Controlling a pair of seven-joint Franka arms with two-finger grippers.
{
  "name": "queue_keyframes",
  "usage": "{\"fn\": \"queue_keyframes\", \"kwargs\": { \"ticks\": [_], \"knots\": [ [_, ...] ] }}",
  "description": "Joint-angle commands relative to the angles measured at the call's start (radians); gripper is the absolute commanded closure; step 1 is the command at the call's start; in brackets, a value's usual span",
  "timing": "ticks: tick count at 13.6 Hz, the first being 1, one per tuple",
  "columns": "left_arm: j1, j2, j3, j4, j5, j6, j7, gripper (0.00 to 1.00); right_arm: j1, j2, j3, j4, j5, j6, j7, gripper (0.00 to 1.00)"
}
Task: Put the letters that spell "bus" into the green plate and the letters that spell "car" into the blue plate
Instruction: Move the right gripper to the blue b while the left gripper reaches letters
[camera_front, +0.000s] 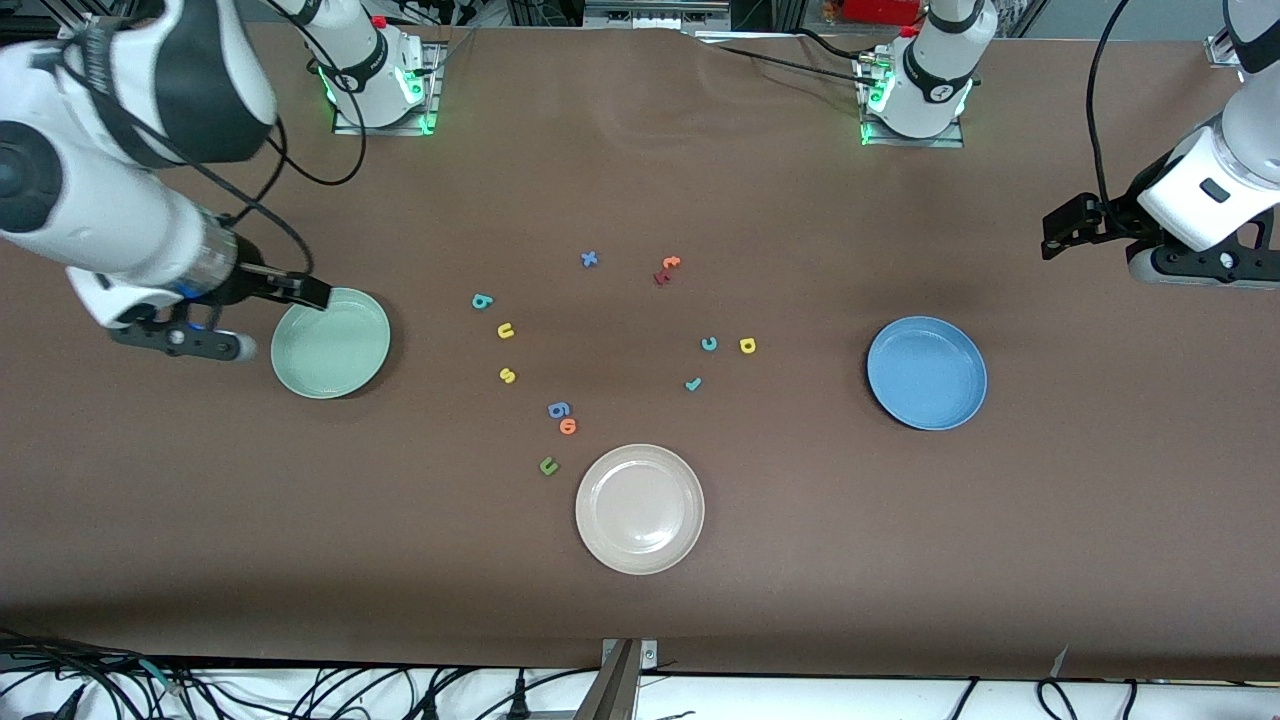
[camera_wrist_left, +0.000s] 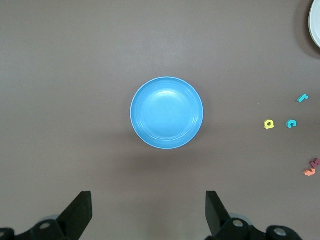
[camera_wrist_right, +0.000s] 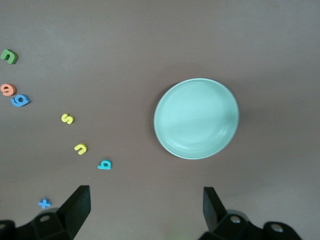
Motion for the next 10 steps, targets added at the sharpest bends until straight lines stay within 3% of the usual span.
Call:
{"fn": "queue_keyframes", "kwargs": {
  "ticks": [1, 5, 10],
  "knots": [
    [-0.001, 0.001, -0.001, 0.009, 0.014, -0.007, 0.016, 0.0, 0.009, -0.017, 0.047, -0.122, 0.017, 0.119, 0.111, 0.01],
    [0.015, 0.067, 0.005, 0.024, 0.012, -0.007, 0.01, 0.0, 0.009, -0.018, 0.1, -0.33, 0.018, 0.335, 0.168, 0.01],
    [-0.014, 0.15, -0.007, 0.037, 0.009, 0.002, 0.004, 0.0, 0.009, -0.008, 0.172, -0.513, 0.055, 0.522, 0.242, 0.01]
  ]
}}
